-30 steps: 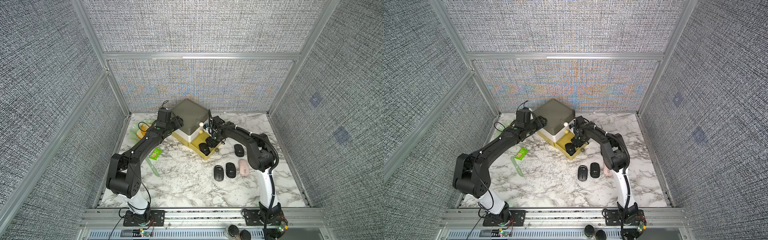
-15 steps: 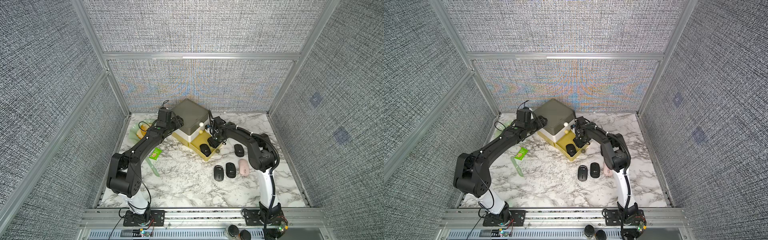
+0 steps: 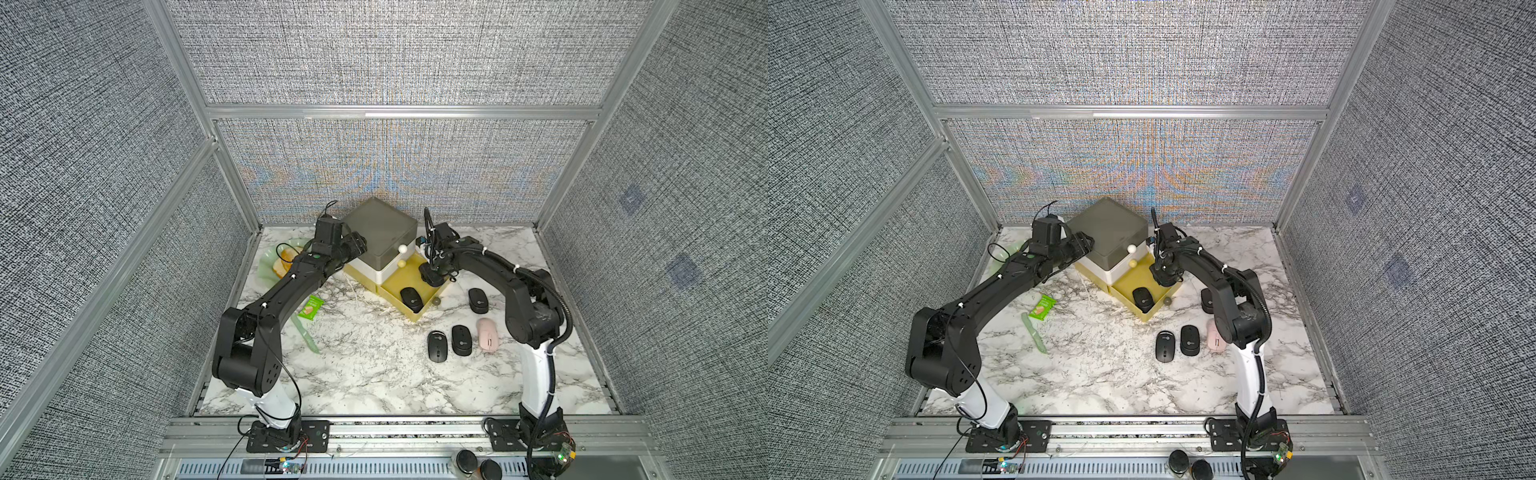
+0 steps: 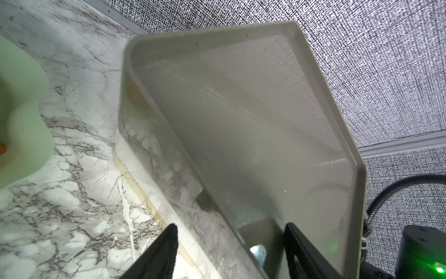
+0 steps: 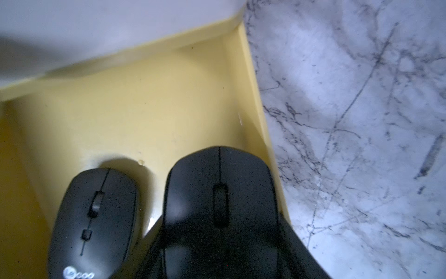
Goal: Take the mice out of the drawer
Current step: Pick up the mouse from the drawer, then place the mouse at the center of the board.
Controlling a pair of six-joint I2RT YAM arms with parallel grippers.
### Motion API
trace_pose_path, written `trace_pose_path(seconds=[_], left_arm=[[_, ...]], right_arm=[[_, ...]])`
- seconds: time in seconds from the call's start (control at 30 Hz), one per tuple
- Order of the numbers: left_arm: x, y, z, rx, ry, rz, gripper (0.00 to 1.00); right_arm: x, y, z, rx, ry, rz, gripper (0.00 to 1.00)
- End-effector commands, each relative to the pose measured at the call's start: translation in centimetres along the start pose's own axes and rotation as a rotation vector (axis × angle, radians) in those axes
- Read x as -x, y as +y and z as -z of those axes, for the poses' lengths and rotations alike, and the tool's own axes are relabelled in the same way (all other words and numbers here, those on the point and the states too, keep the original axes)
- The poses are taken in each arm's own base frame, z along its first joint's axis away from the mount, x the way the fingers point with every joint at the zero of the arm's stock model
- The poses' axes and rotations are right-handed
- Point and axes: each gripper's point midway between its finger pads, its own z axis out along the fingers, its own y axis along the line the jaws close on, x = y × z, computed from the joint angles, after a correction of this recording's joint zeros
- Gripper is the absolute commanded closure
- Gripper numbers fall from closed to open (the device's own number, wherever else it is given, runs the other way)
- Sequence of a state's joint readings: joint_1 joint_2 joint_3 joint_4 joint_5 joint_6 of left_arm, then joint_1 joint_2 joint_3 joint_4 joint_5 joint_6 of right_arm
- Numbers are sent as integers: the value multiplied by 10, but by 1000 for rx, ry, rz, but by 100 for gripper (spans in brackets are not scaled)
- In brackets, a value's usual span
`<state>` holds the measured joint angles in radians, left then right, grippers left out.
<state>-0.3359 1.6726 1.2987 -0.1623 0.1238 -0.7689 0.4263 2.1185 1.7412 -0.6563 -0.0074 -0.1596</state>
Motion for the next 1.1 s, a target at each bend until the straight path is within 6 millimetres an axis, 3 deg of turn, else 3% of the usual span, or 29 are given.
trace_pose_path(seconds=[0.0,0.17,0.27,0.37,0.47,0.63,0.83,1.07], left_arm=[[-7,5,8,22,29,-11,30],[-12,8,24,16,21,-26,30],[-18,10,35,20,28,-51,30],[-21,13,48,19,15,-87,30],[-26,13,59,-1,12,-123,29],[-39,20,79,-5,15,-150,29],[-51,30,95,-10,-4,-167,28],[-51,36,107,11,-35,-181,27]], right_arm=[[1,4,21,18,-12,-64,44],[-7,8,61,-1,-37,-228,45],[-20,23,83,20,-43,-331,45],[-38,52,99,28,-43,-391,45],[-54,93,105,59,-37,-440,46],[-88,144,98,26,-12,-507,45],[-124,174,72,-28,26,-577,45],[-140,194,40,-74,87,-589,45]])
